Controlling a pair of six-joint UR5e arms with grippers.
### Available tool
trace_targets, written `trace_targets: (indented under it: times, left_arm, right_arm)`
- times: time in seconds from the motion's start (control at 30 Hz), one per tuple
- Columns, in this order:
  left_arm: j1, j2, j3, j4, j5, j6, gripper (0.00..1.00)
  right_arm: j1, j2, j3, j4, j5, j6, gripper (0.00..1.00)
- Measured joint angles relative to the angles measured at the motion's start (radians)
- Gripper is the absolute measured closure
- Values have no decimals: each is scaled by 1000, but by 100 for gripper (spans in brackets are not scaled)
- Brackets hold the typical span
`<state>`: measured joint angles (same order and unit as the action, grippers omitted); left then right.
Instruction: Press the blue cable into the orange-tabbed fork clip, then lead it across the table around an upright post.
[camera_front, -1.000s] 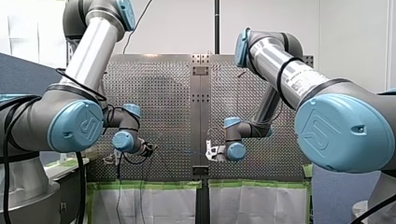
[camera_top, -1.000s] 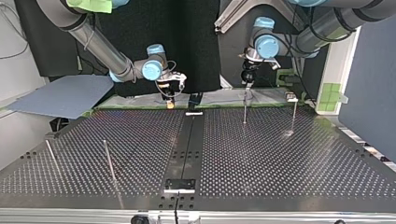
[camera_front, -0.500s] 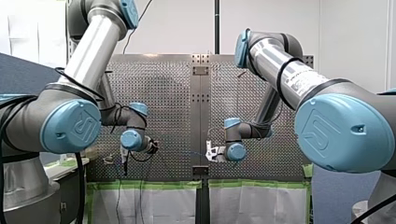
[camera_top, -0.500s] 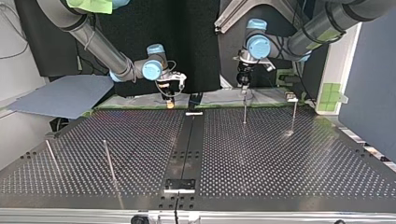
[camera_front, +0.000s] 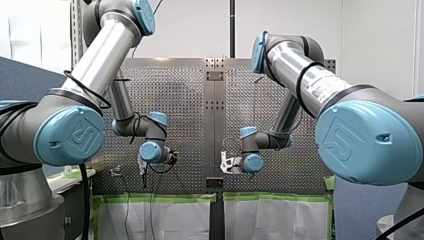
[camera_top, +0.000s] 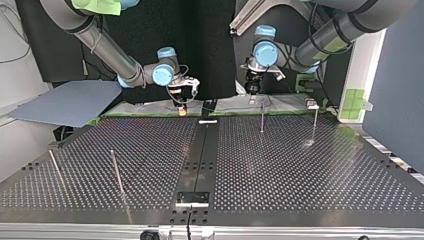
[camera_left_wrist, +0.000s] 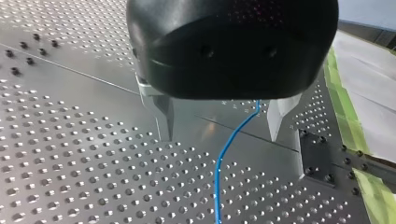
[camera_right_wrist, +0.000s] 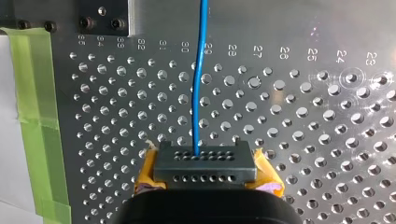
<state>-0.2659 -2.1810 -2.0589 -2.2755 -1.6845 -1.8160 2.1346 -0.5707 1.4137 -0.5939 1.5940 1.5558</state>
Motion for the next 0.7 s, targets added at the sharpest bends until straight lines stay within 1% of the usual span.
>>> trace_targets:
  times: [0.07,0.2,0.3,0.43,0.7]
  left_arm:
    - [-7,-15,15,1,-11,3,0]
    - [-21,-53,53,-9,-45,5,0]
    - [-28,-71,74,-14,-71,6,0]
    - [-34,-77,88,-17,-100,8,0]
    - [-50,-79,126,-29,-131,10,0]
  right_arm:
    - [0,0,0,0,0,0,100]
    - [0,1,0,0,0,0,100]
    - [0,1,0,1,0,0,100]
    - [1,1,0,1,0,0,100]
    - [3,2,0,1,0,0,100]
